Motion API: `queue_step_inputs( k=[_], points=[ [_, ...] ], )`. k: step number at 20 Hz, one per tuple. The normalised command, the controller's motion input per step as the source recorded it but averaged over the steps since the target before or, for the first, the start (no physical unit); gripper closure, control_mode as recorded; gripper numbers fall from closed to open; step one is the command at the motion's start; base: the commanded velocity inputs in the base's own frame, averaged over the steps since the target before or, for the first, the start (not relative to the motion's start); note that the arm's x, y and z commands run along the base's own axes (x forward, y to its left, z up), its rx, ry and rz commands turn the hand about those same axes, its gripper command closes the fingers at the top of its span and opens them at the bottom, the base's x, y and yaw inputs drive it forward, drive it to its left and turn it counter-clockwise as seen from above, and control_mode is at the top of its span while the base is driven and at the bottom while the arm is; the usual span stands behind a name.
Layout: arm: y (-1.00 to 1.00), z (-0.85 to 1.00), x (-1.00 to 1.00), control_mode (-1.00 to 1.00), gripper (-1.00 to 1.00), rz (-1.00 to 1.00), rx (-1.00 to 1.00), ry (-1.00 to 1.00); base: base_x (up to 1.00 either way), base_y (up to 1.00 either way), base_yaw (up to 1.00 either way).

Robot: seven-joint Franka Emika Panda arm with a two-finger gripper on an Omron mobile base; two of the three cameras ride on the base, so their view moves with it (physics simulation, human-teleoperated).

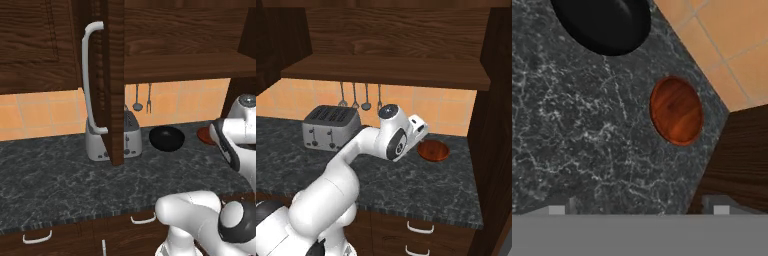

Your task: Pick up the bowls on the counter and stack them on top of one another in the open cabinet. Place the smaller bowl on top of the larger bowl.

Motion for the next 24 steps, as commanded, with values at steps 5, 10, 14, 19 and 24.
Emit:
queue_step_inputs(
  k=[5,10,14,19,24],
  points=[
    [-0.23,-0.19,0.55,-1.0,-1.0,0.24,0.04,0.13,0.0,0.0,0.0],
    [-0.06,-0.05,0.04,-1.0,-1.0,0.07,0.03,0.0,0.0,0.0,0.0],
    [0.0,-0.35,0.01,-1.0,-1.0,0.12,-0.02,0.06,0.0,0.0,0.0],
    [-0.04,-0.45,0.08,-1.0,-1.0,0.27,0.03,0.0,0.0,0.0,0.0],
    [-0.11,-0.12,0.31,-1.0,-1.0,0.2,0.06,0.0,0.0,0.0,0.0]
  ],
)
